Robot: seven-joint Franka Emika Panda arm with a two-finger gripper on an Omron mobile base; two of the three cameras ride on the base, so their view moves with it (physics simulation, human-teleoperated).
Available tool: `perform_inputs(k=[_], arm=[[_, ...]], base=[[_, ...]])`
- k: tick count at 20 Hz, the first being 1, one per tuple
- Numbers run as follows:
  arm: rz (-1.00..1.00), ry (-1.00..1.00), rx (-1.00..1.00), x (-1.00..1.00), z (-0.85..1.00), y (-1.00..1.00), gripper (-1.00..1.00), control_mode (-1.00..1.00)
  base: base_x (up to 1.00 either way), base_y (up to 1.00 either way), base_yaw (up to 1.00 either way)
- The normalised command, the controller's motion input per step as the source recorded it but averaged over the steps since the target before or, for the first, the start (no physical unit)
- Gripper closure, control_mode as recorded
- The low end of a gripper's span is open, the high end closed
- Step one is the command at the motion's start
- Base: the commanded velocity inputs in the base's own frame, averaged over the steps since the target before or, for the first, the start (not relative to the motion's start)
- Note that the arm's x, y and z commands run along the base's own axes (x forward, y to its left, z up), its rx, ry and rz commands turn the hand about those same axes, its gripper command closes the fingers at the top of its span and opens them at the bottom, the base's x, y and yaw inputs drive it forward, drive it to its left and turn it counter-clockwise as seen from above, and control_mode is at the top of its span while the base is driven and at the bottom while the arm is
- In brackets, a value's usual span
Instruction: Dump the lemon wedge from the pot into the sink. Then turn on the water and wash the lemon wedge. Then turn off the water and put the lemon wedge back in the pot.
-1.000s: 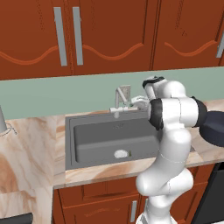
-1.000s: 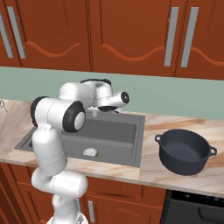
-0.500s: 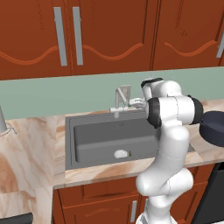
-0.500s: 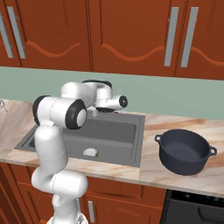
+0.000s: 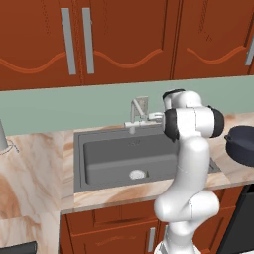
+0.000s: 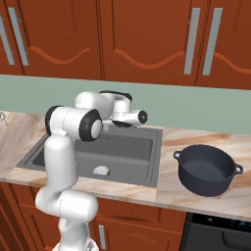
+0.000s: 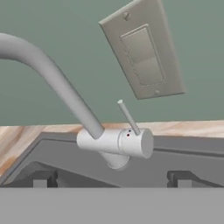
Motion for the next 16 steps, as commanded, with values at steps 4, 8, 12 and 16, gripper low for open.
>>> perform_inputs(k=[4,8,12,16], arm=[[0.0,-0.01,0.0,0.1,-0.01,-0.13,-1.0,-1.0],[0.0,0.0,0.0,0.13,0.0,0.0,-1.0,-1.0],[0.0,0.0,0.0,0.18,0.0,0.0,-1.0,-1.0],[0.0,0.0,0.0,0.17,0.0,0.01,-1.0,-1.0]], base=[[0.0,0.0,0.0],[0.0,0.0,0.0],[0.0,0.0,0.0],[0.0,0.0,0.0]])
